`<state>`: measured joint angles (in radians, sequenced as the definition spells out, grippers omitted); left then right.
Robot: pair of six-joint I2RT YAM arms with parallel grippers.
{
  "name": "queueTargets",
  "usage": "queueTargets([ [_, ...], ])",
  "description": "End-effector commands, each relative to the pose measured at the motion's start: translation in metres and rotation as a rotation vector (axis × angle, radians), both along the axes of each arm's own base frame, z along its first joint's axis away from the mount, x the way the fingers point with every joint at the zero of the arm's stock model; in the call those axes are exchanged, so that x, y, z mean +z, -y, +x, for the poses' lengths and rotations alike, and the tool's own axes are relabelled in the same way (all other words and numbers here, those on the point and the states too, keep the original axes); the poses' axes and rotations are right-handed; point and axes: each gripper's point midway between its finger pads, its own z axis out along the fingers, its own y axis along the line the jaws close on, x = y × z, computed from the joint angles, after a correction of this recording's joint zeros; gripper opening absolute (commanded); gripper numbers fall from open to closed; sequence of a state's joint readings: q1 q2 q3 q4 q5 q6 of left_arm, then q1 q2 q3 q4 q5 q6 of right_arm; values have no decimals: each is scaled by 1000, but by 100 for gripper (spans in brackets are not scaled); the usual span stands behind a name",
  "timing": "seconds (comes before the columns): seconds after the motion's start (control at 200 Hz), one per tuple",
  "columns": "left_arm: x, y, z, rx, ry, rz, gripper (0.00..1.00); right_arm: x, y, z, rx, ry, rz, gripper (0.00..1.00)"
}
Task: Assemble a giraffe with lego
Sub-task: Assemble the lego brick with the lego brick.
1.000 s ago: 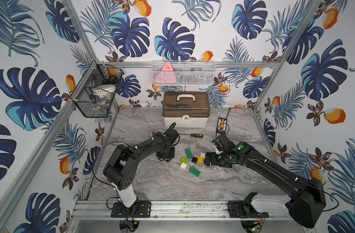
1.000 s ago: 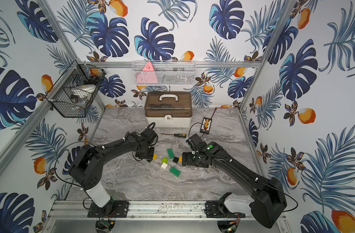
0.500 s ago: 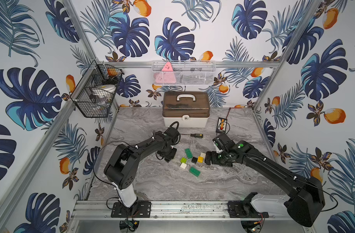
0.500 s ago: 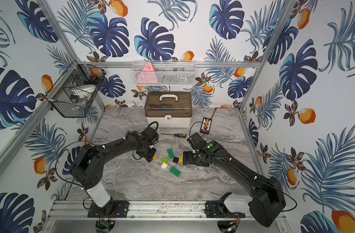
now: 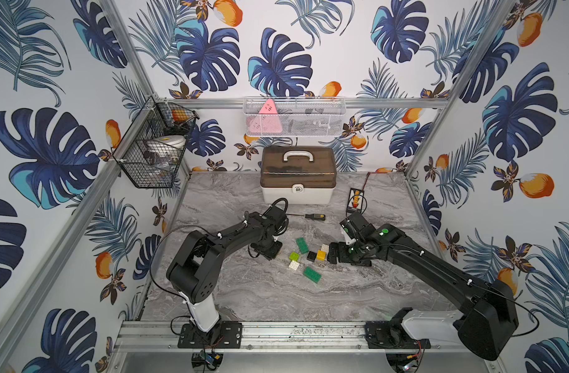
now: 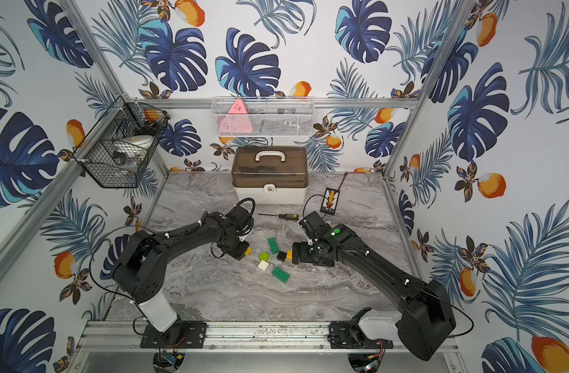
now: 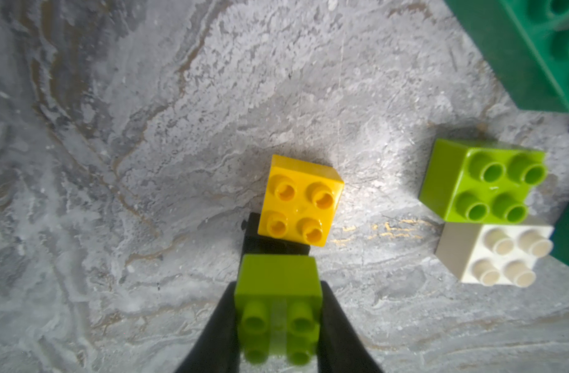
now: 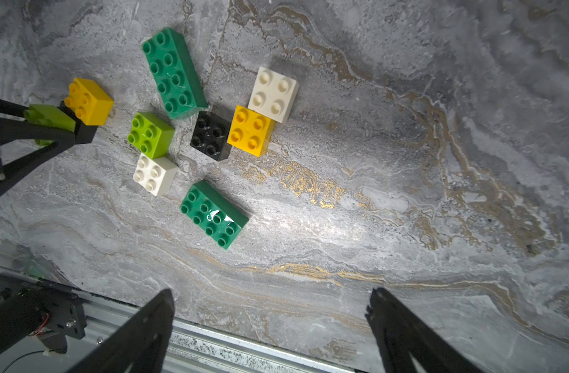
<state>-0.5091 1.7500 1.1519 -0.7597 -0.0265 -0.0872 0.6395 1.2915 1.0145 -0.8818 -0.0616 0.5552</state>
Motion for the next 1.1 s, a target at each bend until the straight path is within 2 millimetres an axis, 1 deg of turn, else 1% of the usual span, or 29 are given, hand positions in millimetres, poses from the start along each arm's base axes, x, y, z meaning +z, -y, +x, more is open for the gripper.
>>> queueTargets([
  [0.0,-5,3,2,-28,-1,-5,14,2,0,0,14,7,3,97],
  [0.17,-8,1,5,-29,1,11,15,3,1,0,17,10,2,96],
  [0.43,-14,0,-1,-32,-28,15,14,2,0,3,22,9,4,96],
  [0.751,-12,-10,-8,-16,-34,52,14,0,-2,5,27,8,21,96],
  [0.946,-8,-10,-4,-17,-21,58,14,-2,-6,9,42,-1,26,96],
  [1.091,-7,-9,-9,-9,-42,47,14,-2,-5,10,42,1,29,96],
])
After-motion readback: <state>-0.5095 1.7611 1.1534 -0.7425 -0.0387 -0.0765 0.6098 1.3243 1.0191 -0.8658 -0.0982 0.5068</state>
